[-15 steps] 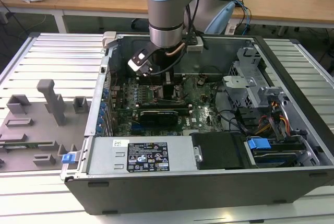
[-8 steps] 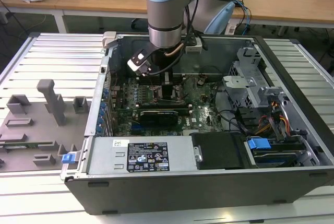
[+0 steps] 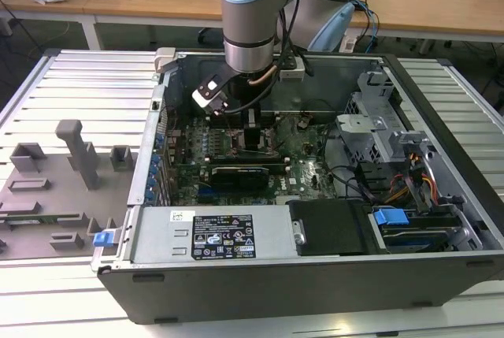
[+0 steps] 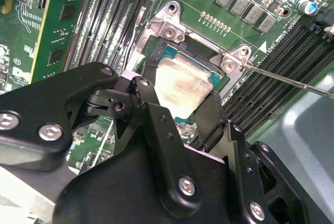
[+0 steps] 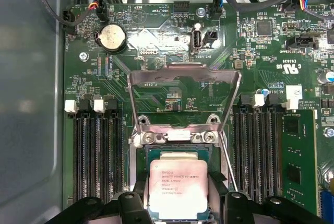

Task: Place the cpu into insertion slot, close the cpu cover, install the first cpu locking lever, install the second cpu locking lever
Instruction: 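Place the cpu into insertion slot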

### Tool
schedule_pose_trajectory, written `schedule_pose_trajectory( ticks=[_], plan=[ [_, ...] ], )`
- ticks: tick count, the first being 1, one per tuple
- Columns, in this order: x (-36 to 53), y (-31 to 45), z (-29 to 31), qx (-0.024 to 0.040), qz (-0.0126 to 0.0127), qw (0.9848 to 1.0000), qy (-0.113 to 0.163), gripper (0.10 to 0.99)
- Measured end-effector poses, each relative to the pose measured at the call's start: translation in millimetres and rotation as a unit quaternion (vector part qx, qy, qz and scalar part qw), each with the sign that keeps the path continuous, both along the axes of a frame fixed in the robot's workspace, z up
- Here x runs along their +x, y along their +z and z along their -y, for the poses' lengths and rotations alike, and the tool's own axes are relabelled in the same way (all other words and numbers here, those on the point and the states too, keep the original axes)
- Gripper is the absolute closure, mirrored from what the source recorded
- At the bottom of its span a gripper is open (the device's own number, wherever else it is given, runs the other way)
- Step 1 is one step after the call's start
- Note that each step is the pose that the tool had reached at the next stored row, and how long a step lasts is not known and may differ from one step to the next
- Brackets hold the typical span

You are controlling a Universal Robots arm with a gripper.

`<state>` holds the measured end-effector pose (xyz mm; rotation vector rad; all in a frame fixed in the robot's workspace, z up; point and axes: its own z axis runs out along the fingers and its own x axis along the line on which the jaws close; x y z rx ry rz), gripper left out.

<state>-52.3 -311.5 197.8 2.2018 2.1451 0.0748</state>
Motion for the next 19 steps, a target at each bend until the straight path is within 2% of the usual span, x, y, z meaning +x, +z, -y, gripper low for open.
schedule_pose_trajectory(
  ticks=[19],
  plan=[
    [1.0, 0.3, 0.1, -0.0006, -0.0002, 0.9999, 0.012, 0.545]
  ],
)
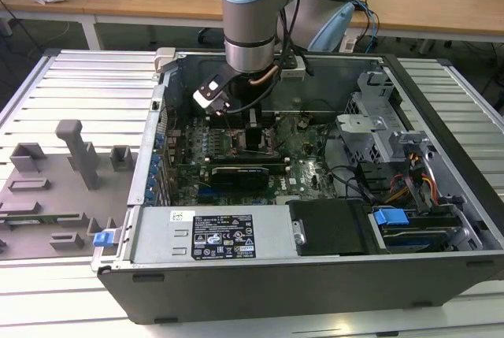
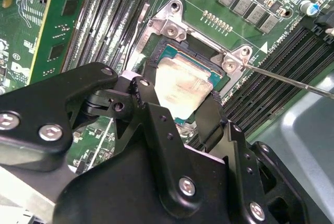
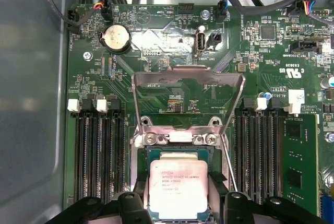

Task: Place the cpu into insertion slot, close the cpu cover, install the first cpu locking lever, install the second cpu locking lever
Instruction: 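Place the cpu into insertion slot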

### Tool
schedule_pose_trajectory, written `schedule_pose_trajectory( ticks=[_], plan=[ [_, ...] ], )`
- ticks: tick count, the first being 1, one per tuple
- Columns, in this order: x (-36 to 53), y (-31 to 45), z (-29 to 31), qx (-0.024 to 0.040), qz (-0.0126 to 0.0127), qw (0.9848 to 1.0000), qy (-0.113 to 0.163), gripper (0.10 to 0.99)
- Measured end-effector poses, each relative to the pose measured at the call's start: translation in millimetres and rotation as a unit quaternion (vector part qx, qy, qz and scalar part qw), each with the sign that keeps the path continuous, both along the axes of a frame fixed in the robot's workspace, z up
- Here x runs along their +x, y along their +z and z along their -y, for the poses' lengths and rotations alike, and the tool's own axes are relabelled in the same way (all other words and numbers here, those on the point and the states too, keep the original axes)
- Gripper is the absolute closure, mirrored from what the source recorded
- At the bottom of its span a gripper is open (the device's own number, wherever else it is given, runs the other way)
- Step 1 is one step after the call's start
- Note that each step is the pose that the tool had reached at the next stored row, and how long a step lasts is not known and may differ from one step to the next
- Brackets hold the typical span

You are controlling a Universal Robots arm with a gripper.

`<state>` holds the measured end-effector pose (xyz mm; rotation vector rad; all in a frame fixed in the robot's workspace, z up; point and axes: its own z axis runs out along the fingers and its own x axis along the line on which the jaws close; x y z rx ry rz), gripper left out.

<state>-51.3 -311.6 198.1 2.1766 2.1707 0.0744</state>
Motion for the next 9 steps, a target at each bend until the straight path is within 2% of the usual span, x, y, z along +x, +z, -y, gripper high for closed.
schedule_pose_trajectory(
  ticks=[6, 8, 9],
  plan=[
    [0.2, -0.9, -0.4, 0.0012, 0.0007, 1.0000, 0.000, 0.545],
    [0.1, -0.6, -0.2, 0.0005, 0.0003, 1.0000, 0.000, 0.537],
    [0.0, -0.5, -0.1, 0.0003, 0.0002, 1.0000, 0.000, 0.471]
  ],
)
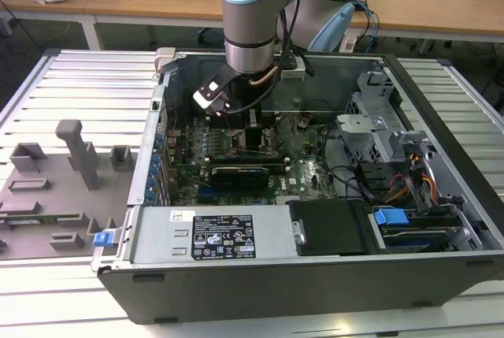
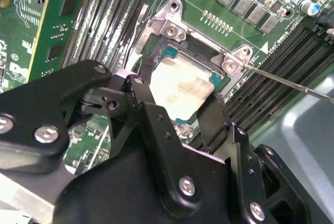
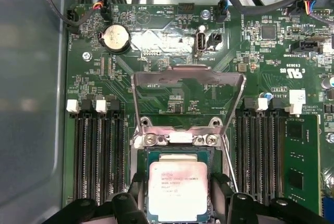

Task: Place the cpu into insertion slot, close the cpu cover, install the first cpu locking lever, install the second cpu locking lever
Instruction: 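Place the cpu into insertion slot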

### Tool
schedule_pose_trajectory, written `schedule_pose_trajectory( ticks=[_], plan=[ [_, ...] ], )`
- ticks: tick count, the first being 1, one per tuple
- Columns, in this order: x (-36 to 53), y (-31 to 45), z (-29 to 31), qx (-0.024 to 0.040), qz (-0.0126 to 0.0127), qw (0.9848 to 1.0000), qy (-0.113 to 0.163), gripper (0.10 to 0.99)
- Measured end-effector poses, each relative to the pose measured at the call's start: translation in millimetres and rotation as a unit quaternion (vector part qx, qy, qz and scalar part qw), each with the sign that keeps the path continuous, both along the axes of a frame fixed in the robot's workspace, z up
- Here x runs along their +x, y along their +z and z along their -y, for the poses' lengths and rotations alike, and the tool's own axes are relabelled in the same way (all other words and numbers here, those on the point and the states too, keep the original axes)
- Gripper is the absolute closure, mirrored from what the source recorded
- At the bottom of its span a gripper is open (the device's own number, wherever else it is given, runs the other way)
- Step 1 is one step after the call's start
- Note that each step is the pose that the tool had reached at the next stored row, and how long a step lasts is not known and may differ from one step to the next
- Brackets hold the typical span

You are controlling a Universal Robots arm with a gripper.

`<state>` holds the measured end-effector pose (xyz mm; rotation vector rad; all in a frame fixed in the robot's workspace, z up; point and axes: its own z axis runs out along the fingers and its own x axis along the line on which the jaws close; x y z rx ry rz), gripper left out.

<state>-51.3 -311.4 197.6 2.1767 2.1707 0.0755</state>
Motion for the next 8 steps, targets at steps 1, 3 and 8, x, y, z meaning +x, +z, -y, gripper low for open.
schedule_pose_trajectory(
  ticks=[1, 3, 8],
  plan=[
    [0.0, 0.0, 0.0, 0.0000, 0.0000, 1.0000, 0.000, 0.471],
    [0.0, 0.9, 0.0, -0.0001, -0.0001, 1.0000, 0.000, 0.471],
    [0.0, 4.0, 0.0, -0.0003, 0.0000, 1.0000, 0.000, 0.471]
  ],
)
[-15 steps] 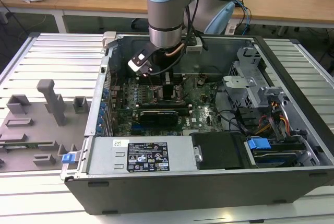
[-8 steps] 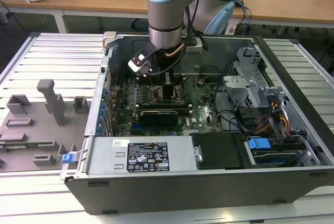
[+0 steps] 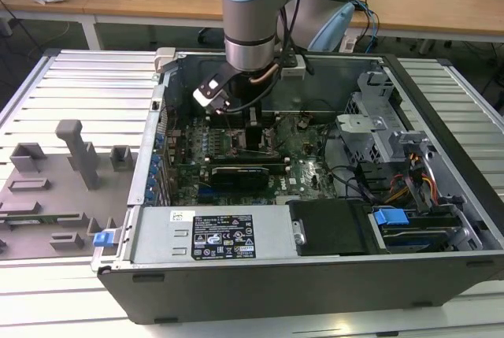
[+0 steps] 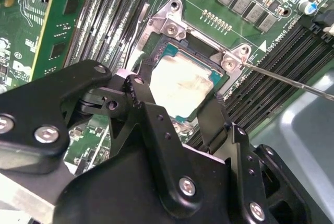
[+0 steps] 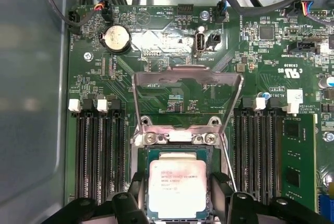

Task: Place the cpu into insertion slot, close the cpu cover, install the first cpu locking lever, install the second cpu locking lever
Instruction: 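Place the cpu into insertion slot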

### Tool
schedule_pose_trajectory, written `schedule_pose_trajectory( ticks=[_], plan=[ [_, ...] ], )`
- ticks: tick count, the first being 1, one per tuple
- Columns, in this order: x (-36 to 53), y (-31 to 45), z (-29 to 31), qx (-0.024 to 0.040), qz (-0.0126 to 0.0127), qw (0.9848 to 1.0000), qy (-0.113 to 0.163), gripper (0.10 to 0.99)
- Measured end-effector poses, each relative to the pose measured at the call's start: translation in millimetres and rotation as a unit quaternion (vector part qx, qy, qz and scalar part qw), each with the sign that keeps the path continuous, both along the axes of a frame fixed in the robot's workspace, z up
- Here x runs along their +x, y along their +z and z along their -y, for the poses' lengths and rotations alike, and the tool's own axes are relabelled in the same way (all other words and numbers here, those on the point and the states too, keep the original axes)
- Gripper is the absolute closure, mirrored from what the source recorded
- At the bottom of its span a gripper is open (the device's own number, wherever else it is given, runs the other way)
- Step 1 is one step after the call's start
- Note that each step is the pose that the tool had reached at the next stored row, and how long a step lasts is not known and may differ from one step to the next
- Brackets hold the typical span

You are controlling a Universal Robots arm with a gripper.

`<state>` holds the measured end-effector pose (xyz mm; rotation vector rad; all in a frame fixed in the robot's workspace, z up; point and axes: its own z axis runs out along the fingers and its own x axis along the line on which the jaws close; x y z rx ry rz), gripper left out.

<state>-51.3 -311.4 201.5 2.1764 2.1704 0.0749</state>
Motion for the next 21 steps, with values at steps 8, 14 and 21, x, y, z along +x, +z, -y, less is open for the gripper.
schedule_pose_trajectory(
  ticks=[8, 14, 21],
  plan=[
    [0.0, 0.9, 0.0, -0.0032, -0.0001, 1.0000, 0.000, 0.471],
    [0.0, 0.6, -0.2, -0.0138, -0.0007, 0.9999, 0.001, 0.471],
    [0.0, 6.7, -0.2, -0.0139, -0.0007, 0.9999, 0.001, 0.471]
  ],
)
